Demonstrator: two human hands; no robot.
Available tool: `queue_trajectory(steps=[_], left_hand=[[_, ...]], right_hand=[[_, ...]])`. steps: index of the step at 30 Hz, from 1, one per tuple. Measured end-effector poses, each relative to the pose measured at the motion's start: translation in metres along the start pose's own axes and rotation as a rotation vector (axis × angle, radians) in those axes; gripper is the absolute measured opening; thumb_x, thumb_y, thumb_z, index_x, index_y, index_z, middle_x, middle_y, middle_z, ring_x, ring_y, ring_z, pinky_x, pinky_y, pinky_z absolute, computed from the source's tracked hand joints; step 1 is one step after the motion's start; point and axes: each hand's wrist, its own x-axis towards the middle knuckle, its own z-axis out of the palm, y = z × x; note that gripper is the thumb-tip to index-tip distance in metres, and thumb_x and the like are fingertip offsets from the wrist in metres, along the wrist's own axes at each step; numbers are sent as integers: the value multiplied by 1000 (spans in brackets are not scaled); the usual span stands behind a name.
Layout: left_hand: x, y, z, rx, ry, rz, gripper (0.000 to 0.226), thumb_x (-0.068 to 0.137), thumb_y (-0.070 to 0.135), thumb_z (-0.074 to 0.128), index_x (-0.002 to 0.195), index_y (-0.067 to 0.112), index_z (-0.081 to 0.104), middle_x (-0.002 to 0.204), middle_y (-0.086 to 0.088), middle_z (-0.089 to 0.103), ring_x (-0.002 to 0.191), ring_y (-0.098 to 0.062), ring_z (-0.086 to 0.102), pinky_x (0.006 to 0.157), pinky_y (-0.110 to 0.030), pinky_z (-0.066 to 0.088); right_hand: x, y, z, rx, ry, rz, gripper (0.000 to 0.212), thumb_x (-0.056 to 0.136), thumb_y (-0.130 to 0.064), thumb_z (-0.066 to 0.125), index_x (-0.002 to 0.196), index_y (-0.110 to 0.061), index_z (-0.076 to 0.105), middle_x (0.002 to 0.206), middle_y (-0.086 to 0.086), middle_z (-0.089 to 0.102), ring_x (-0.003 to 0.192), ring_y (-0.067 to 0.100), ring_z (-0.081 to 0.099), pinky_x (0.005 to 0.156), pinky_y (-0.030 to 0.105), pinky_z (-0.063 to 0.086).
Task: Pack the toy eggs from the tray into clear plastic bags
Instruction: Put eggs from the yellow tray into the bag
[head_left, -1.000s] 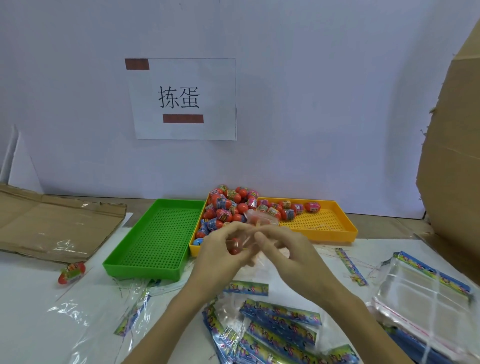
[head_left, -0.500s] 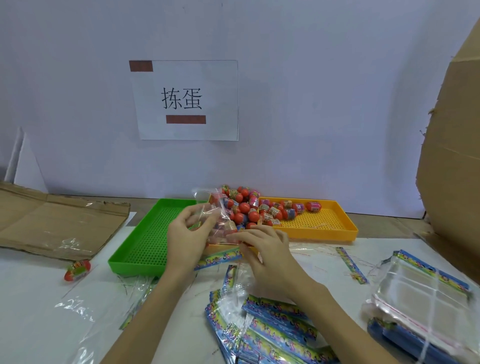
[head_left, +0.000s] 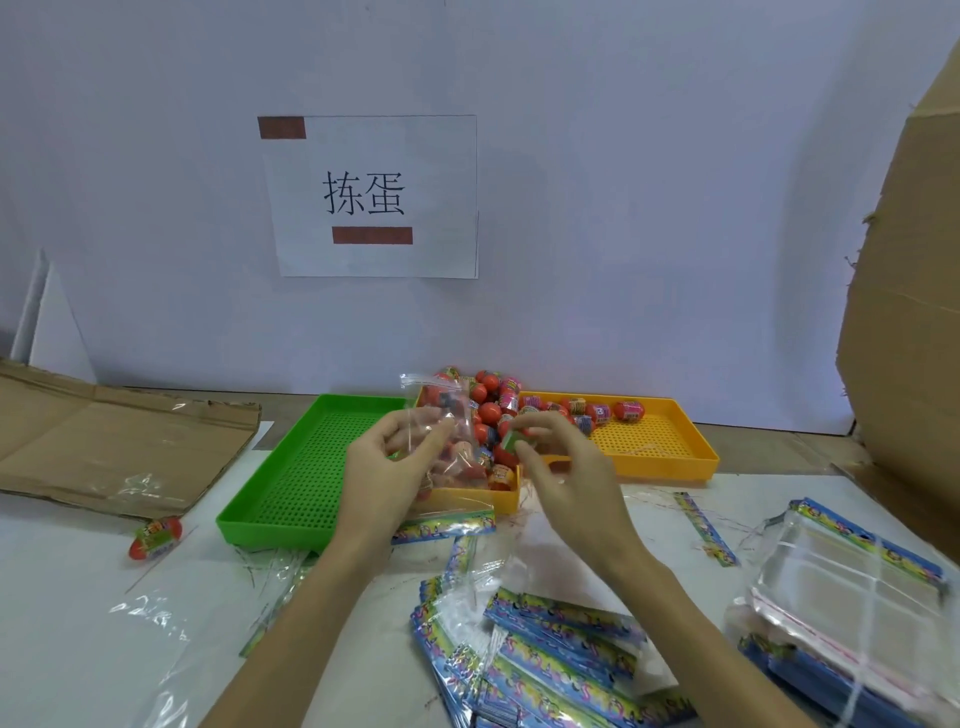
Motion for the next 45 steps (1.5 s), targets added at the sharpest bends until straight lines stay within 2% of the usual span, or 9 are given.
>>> queue_trajectory(steps=[5, 10, 15, 21, 27, 31, 33, 38, 45], left_hand=[[-10, 0, 12, 80, -169, 16, 18, 85, 35, 85, 101, 32, 79, 89, -6, 81, 70, -20, 78, 53, -24, 56], [-19, -1, 26, 112, -250, 29, 23, 89, 24, 84, 110, 21, 76, 93, -6, 81, 74, -26, 79, 47, -20, 48], [-25, -2, 32, 136, -326, 66, 29, 92, 20, 80, 120, 21, 73, 97, 1, 82, 73, -19, 77, 47, -19, 43], [-25, -4, 32, 174, -304, 157, 34, 94, 28, 76, 128, 27, 69, 84, -4, 80, 66, -8, 68, 59, -21, 51], [-24, -5, 30, 214, -340, 237, 31, 99, 17, 73, 130, 17, 69, 65, 19, 68, 57, 5, 62, 55, -8, 46], [-24, -4, 30, 303, -390, 236, 34, 102, 32, 65, 136, 32, 66, 98, -6, 80, 80, -28, 75, 58, -38, 58], [-25, -6, 31, 304, -407, 224, 37, 104, 36, 58, 140, 28, 64, 107, 0, 80, 85, -29, 76, 53, -29, 51], [-27, -10, 32, 360, -380, 271, 41, 108, 41, 41, 137, 26, 66, 83, -5, 77, 53, -32, 55, 48, -29, 41], [-31, -2, 36, 389, -344, 323, 37, 104, 41, 48, 137, 30, 59, 76, 17, 64, 58, -1, 50, 58, -13, 36]], right_hand=[[0, -7, -23, 281, 120, 108, 30, 97, -15, 71, 124, -30, 68, 100, -9, 76, 100, 6, 71, 85, 22, 58], [-3, -17, -36, 429, 168, 52, 27, 94, -16, 74, 117, -31, 72, 109, -12, 78, 108, 6, 72, 88, 15, 55], [-7, -26, -38, 210, 142, -152, 29, 93, -11, 76, 117, -25, 70, 114, -7, 73, 109, 14, 72, 89, 21, 58], [-8, -24, -36, -211, 58, -373, 29, 95, -11, 74, 123, -20, 70, 116, -9, 66, 94, 4, 66, 73, 11, 49], [-10, -25, -35, -117, 28, -326, 30, 96, -9, 71, 124, -21, 70, 115, -11, 64, 87, 7, 70, 67, 15, 52], [-10, -28, -34, -103, 205, -368, 26, 98, -11, 68, 124, -17, 68, 116, -9, 62, 95, 5, 68, 74, 13, 54], [-10, -26, -34, -173, 191, -369, 26, 99, -11, 66, 124, -15, 67, 118, -6, 62, 93, 4, 68, 74, 8, 51], [-11, -20, -34, -198, 80, -305, 29, 98, -9, 67, 126, -18, 66, 120, -4, 60, 90, 3, 65, 72, 13, 54], [-7, -17, -40, -220, -36, -270, 30, 96, -11, 70, 124, -21, 68, 117, -9, 62, 93, 5, 65, 69, 11, 49]])
